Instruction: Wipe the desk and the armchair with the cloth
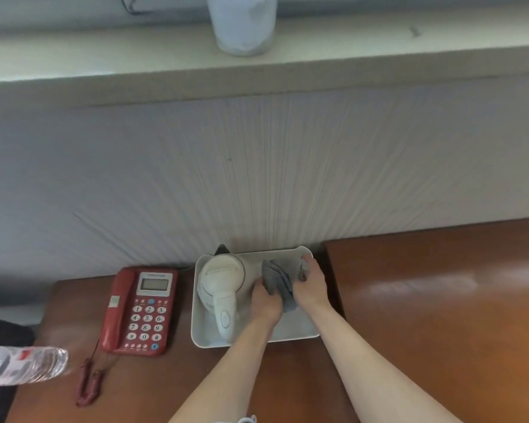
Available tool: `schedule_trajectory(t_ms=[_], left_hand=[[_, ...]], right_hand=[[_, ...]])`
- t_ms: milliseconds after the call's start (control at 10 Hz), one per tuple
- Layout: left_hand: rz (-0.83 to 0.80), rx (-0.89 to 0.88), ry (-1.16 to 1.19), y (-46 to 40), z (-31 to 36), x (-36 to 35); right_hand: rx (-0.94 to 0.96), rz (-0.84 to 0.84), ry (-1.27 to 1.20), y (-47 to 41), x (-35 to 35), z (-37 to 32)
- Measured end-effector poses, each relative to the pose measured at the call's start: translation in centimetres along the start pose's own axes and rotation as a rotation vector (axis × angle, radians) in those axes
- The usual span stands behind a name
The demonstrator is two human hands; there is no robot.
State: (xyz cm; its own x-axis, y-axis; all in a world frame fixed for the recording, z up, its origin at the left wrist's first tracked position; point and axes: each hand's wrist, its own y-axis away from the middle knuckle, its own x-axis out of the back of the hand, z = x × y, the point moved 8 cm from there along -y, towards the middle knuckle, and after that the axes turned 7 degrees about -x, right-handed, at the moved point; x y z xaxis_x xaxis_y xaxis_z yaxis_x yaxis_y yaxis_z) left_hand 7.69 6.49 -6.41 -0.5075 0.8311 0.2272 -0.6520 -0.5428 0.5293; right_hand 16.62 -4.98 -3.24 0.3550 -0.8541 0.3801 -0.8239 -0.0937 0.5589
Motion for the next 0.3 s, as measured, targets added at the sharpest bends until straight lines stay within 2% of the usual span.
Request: schedule_trajectory(t_ms=[200,300], left_hand=[[-0.114,-0.002,0.007,-1.5,-1.5,-1.9],[-0.112,0.005,-0.161,-2.5,-3.0,-2.0]], right_hand=[[0.014,-0.170,0.047,-2.5,-3.6,4.1],[0.028,-0.178,-0.010,-0.7,-2.6,2.9]])
